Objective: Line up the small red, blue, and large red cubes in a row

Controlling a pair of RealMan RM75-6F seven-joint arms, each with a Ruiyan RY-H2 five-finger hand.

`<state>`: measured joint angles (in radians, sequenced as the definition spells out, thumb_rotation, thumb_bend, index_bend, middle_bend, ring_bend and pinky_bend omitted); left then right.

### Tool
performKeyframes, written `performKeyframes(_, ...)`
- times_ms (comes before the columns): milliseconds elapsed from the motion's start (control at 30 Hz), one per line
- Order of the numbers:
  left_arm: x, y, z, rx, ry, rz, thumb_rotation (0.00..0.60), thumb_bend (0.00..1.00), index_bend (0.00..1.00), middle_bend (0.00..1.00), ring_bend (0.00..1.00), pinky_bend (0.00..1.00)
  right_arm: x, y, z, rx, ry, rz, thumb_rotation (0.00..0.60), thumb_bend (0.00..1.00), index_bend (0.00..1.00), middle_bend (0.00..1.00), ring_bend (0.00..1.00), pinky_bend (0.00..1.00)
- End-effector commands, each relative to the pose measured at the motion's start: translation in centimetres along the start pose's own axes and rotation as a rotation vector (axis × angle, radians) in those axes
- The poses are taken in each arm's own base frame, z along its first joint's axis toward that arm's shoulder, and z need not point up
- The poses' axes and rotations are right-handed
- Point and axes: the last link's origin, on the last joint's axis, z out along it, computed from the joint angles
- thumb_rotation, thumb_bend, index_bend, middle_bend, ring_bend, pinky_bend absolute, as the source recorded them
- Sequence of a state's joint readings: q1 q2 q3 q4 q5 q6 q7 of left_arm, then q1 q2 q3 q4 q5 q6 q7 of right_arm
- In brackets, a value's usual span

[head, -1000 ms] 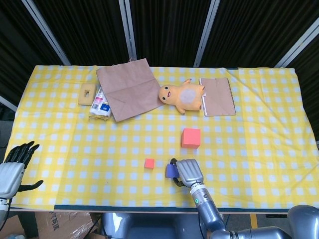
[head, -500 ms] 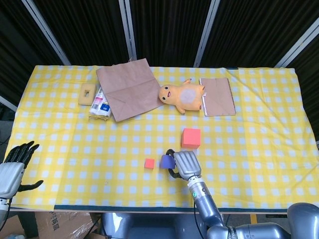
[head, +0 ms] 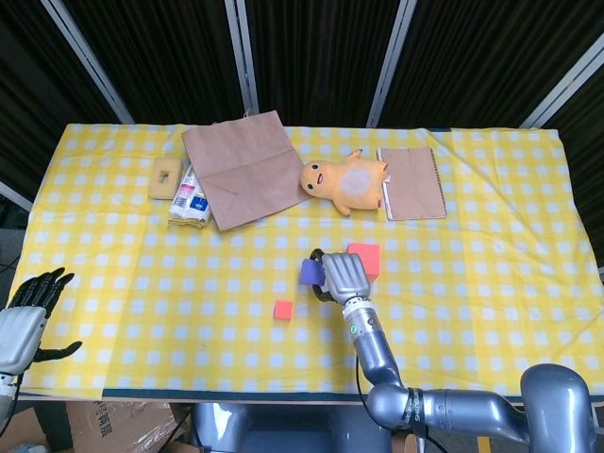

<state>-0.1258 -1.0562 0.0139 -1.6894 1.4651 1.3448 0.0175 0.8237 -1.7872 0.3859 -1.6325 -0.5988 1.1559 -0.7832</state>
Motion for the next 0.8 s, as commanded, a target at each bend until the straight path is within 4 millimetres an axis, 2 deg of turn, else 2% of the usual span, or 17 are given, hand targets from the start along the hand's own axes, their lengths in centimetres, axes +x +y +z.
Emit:
performKeyframes(33,0.0,0.0,0.0,0.001,-0.006,0.0,0.6,0.0,0.0,0.0,0.0,0.0,0.0,0.2,1.2,-0.014,0.0,0.008,0.6,0.47,0.55,1.0,1.0,1.0)
performKeyframes(367,-0.1,0.0,0.1,0.011,-0.016,-0.004,0.6,0.0,0.0,0.0,0.0,0.0,0.0,2.3,3.0,-0.064,0.001,-0.003,0.6,0.47,0.55,1.0,1.0,1.0)
performKeyframes(733,-0.1,0.1,0.1,0.013,-0.02,-0.004,0.6,0.0,0.0,0.0,0.0,0.0,-0.4,4.3,3.1,-0.1,-0.022,-0.014,0.6,0.47,0.55,1.0,1.0,1.0)
performKeyframes(800,-0.1,0.1,0.1,0.012,-0.02,-0.004,0.6,0.0,0.0,0.0,0.0,0.0,-0.3,4.3,3.0,-0.1,-0.021,-0.014,0.6,0.47,0.51,1.0,1.0,1.0)
